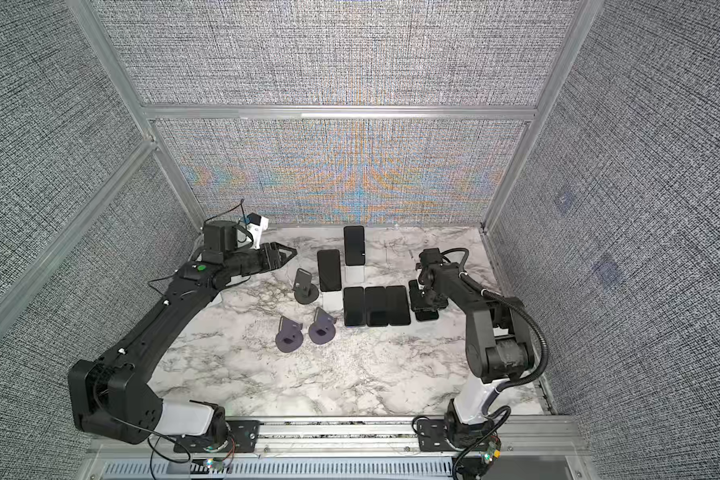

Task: Remove the phone from the phone stand
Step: 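Carry the blue-edged phone with the right gripper while the left arm withdraws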

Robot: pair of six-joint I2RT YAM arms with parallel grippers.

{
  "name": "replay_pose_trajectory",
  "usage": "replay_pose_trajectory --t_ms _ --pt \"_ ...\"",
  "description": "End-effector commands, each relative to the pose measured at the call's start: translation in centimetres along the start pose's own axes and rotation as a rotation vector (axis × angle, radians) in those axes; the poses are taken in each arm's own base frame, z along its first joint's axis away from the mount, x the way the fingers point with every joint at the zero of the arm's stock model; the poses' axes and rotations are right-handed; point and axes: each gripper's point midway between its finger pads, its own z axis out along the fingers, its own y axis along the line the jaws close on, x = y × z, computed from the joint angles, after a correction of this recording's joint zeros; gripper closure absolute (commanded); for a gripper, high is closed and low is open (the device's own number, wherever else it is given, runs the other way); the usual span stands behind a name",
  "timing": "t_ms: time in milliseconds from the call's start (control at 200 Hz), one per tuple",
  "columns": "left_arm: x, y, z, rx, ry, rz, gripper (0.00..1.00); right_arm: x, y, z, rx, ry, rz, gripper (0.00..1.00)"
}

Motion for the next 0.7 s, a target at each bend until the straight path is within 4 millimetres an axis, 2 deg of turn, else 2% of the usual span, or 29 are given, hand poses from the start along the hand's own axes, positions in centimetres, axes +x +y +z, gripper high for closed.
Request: replay_pose_trajectory --t_ms 0,160,695 --pt "0.8 0.8 0.1 0.028 0.008 -0.016 0.48 -0.7 -0.4 0.4 0.002 -0.009 0.004 0.74" --pt "1.4 1.9 0.2 0.02 0.019 -0.036 0.49 -0.8 -0.9 1.2 -0.019 -0.001 0.036 0.74" --pt "1.2 2.3 0.3 0.041 0.025 -0.069 0.49 -0.8 -0.4 2.4 -0.059 0.029 0.044 0.72"
